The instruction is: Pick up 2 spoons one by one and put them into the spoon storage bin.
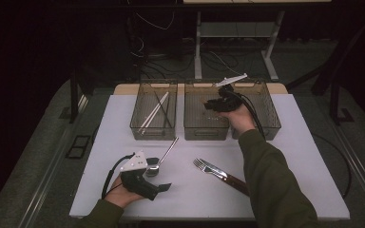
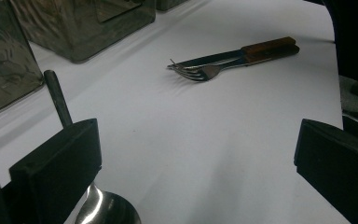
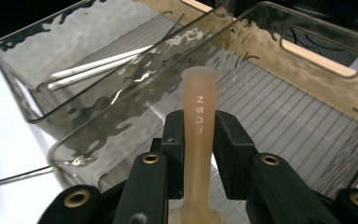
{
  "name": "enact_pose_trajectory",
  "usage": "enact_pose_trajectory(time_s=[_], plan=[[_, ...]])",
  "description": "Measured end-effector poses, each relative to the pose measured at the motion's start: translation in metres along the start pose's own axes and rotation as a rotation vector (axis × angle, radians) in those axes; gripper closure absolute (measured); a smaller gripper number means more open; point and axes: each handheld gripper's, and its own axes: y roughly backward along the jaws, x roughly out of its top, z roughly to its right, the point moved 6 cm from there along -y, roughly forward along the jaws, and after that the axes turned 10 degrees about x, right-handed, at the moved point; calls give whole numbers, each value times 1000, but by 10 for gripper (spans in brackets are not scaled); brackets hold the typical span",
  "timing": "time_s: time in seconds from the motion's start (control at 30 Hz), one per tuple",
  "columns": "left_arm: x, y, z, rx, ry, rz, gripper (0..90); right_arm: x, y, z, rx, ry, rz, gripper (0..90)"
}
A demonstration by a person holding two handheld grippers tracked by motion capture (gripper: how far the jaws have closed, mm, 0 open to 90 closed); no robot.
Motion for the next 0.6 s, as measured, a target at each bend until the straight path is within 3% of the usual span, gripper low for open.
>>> enact_pose_trajectory(time_s=[0.1,0.37,0.43,0.57,0.6], plan=[[0,0,-1,0,-1,0,0,-3,-5,5,-4,-25,-6,750],[0,0,-1,-4,-8,0,0,-11,-18,8,-25,-13,-59,748],[0,0,-1,-4,-7,2,0,-12,-20,9,-49,1,-77,735],[0,0,-1,-4,-7,1,0,-10,-19,6,-8,-28,-51,545],[0,0,-1,-4,-8,1,0,-10,-17,6,-14,-15,-58,514]])
